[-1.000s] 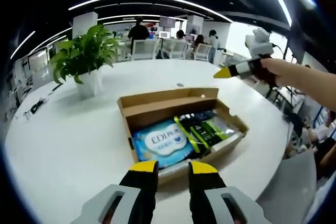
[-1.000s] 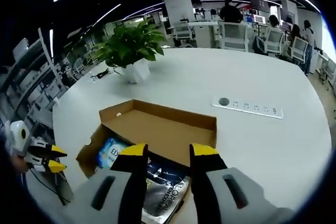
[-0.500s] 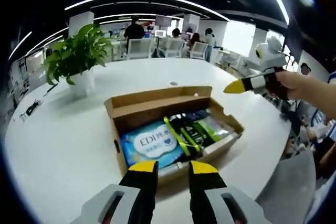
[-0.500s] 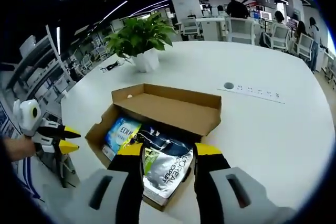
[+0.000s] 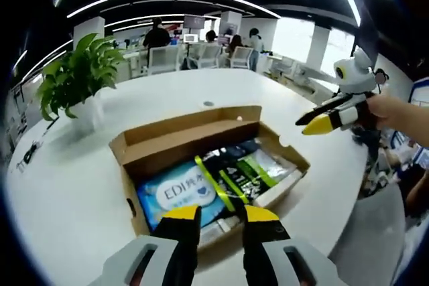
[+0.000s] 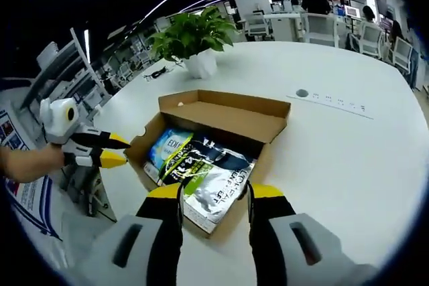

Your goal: Operate the shoe box by opening the lid, removing the specified soft item, and placing it in the target area until the item is outside and the box remains undamaged.

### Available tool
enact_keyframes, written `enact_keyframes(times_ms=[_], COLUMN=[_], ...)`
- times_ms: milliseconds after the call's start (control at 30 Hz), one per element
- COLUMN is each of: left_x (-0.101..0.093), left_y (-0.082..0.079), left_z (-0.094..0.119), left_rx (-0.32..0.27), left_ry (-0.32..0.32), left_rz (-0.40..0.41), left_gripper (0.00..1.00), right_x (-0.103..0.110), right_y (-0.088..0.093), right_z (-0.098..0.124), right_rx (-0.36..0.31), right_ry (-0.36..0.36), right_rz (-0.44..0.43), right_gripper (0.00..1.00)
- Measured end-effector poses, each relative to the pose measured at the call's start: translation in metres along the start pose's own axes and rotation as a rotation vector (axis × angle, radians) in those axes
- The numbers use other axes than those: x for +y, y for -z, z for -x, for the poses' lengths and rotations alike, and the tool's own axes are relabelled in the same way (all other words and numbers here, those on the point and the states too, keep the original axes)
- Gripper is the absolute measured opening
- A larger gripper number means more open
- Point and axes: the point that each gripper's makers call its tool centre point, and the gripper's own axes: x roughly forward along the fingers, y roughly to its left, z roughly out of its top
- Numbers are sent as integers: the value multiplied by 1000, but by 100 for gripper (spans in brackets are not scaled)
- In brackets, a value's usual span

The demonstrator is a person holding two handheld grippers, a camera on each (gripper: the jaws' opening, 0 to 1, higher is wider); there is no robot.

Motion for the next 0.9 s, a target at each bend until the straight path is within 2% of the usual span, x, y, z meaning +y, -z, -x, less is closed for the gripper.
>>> enact_keyframes(times_ms=[67, 167, 300, 400, 533, 900], left_x=[-2, -5, 6, 5, 7, -1], left_y=[0, 3, -1, -4, -3, -4], left_z=[-2, -9, -19, -26, -37, -70], left_rx=[12, 37, 44, 54, 77, 134], left_ry=[19, 78, 93, 142, 149, 198], left_rz=[21, 117, 150, 264, 238, 322], left_gripper=[24, 25, 25, 25, 25, 25], right_x=[-1, -3, -5, -9, -10, -15], right_y=[0, -1, -1, 3, 9, 19], right_z=[2, 6, 14, 17, 25, 26], right_rx=[-1, -5, -2, 12, 12, 30], right_ry=[-15, -32, -44, -41, -46, -57], right_rz=[12, 37, 67, 82, 106, 147], right_gripper=[35, 35, 35, 34, 34, 34])
